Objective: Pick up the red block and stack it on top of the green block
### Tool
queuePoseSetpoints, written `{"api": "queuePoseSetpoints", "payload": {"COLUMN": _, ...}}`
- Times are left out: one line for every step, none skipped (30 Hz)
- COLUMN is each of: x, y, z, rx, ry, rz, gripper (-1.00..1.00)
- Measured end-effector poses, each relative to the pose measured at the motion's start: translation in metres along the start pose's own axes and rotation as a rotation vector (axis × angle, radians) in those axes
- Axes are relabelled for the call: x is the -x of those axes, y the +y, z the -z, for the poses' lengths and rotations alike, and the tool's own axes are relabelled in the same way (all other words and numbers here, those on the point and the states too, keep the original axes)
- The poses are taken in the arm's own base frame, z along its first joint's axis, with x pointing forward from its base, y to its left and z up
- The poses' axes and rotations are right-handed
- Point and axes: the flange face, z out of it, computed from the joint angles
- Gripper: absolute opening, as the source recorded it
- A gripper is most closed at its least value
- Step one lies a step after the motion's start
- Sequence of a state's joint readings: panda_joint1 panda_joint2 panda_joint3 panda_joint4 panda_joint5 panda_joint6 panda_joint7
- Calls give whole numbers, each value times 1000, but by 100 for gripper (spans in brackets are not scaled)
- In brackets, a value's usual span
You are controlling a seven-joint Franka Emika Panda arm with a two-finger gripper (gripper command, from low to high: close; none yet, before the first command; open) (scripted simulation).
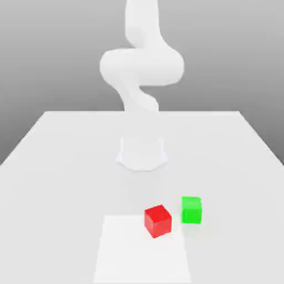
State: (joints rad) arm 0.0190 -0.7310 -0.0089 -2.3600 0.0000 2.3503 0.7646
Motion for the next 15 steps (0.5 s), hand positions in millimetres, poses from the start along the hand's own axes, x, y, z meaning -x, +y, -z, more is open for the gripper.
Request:
{"api": "queuePoseSetpoints", "payload": {"x": 6, "y": 4, "z": -27, "rx": 22, "ry": -32, "rz": 20, "gripper": 0}}
{"api": "queuePoseSetpoints", "payload": {"x": 14, "y": 9, "z": -52, "rx": 44, "ry": -63, "rz": 40, "gripper": 0}}
{"api": "queuePoseSetpoints", "payload": {"x": 22, "y": 14, "z": -76, "rx": 65, "ry": -94, "rz": 60, "gripper": 0}}
{"api": "queuePoseSetpoints", "payload": {"x": 31, "y": 20, "z": -100, "rx": 86, "ry": -125, "rz": 80, "gripper": 0}}
{"api": "queuePoseSetpoints", "payload": {"x": 42, "y": 27, "z": -122, "rx": 107, "ry": -156, "rz": 100, "gripper": 0}}
{"api": "queuePoseSetpoints", "payload": {"x": 53, "y": 35, "z": -144, "rx": 127, "ry": -187, "rz": 121, "gripper": 0}}
{"api": "queuePoseSetpoints", "payload": {"x": 65, "y": 43, "z": -164, "rx": 148, "ry": -219, "rz": 142, "gripper": 0}}
{"api": "queuePoseSetpoints", "payload": {"x": 78, "y": 52, "z": -184, "rx": 168, "ry": -250, "rz": 163, "gripper": 0}}
{"api": "queuePoseSetpoints", "payload": {"x": 92, "y": 62, "z": -203, "rx": 188, "ry": -282, "rz": 184, "gripper": 0}}
{"api": "queuePoseSetpoints", "payload": {"x": 106, "y": 73, "z": -220, "rx": 209, "ry": -315, "rz": 206, "gripper": 0}}
{"api": "queuePoseSetpoints", "payload": {"x": 122, "y": 85, "z": -237, "rx": 229, "ry": -348, "rz": 229, "gripper": 0}}
{"api": "queuePoseSetpoints", "payload": {"x": 138, "y": 97, "z": -253, "rx": 250, "ry": -382, "rz": 252, "gripper": 0}}
{"api": "queuePoseSetpoints", "payload": {"x": 155, "y": 111, "z": -267, "rx": 271, "ry": -418, "rz": 275, "gripper": 0}}
{"api": "queuePoseSetpoints", "payload": {"x": 173, "y": 125, "z": -281, "rx": 293, "ry": -455, "rz": 300, "gripper": 0}}
{"api": "queuePoseSetpoints", "payload": {"x": 192, "y": 141, "z": -293, "rx": 316, "ry": -492, "rz": 325, "gripper": 0}}
